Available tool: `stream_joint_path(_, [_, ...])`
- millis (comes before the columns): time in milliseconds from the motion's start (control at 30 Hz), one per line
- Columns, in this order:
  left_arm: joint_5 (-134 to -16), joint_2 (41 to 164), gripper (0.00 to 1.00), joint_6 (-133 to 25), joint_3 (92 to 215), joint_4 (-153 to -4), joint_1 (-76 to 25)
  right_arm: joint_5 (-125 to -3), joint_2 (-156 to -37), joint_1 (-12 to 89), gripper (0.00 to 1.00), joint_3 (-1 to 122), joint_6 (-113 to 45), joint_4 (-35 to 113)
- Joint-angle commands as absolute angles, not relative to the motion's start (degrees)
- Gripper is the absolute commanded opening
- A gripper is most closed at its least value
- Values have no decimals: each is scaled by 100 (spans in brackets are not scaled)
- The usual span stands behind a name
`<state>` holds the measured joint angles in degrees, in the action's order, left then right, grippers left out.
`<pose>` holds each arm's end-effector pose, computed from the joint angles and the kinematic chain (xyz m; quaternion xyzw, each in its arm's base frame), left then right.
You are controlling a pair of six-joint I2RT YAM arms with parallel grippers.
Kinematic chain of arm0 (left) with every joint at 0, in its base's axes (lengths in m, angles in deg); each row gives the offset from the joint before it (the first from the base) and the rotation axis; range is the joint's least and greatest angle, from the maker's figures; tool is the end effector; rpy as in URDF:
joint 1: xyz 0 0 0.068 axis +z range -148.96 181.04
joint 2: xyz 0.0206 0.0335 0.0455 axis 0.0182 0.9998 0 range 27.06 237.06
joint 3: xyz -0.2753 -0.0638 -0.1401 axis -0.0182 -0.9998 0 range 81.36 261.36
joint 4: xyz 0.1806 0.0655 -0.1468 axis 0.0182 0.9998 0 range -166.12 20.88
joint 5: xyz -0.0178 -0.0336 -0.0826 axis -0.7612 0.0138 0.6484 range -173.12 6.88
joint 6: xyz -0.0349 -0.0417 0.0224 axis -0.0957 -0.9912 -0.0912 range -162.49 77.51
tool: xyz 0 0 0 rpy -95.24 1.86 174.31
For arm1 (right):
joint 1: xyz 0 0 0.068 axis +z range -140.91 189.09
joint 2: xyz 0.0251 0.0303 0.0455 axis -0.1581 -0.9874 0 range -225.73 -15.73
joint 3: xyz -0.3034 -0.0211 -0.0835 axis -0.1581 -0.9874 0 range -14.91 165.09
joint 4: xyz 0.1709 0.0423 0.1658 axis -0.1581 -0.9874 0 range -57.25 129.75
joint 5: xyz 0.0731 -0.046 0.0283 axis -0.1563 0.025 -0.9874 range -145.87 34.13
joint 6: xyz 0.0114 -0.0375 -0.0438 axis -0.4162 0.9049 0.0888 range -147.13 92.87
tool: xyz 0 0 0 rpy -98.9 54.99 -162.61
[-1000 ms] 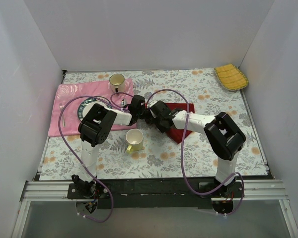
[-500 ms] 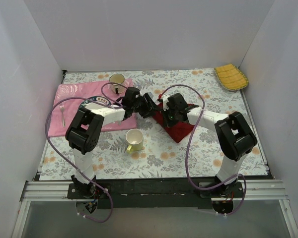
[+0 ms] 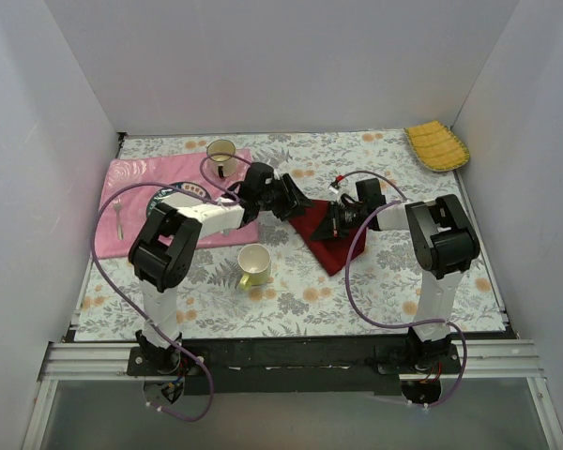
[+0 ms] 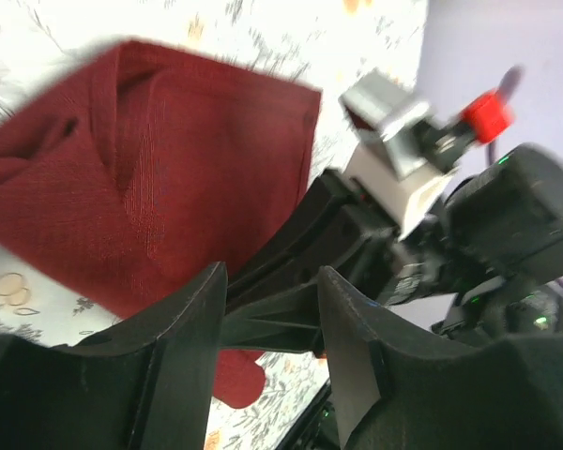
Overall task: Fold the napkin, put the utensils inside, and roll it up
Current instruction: Roll the napkin with the utensil
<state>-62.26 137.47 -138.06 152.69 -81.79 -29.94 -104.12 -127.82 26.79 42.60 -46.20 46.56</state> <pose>0.3641 -0.2365 0.2447 -0.3901 0.7779 -0.4880 0.0672 0.3554 0.1467 0.1753 -0.1370 0.8531 0.4655 0.1918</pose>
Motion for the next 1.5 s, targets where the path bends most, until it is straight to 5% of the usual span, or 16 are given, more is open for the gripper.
stream_joint_path(0, [-5948, 14167, 42, -14136, 15062, -8630, -3209, -10773, -13148, 2606, 1, 4019, -4752, 4590])
stream_joint_path(400, [-6000, 14861, 43, -14040, 14746, -9088, -3209, -9492, -13088, 2570, 2, 4581, -3593, 3027])
stream_joint_path(1000, [-5948, 15187, 42, -14066, 14473, -9255, -3200, -5450, -11392, 4072, 71, 5453, -2871, 1338])
stream_joint_path(1467, [-5807, 15073, 42, -14154, 14667, -9071, -3209, -4085, -12075, 5137, 76, 5338, -2897, 1971])
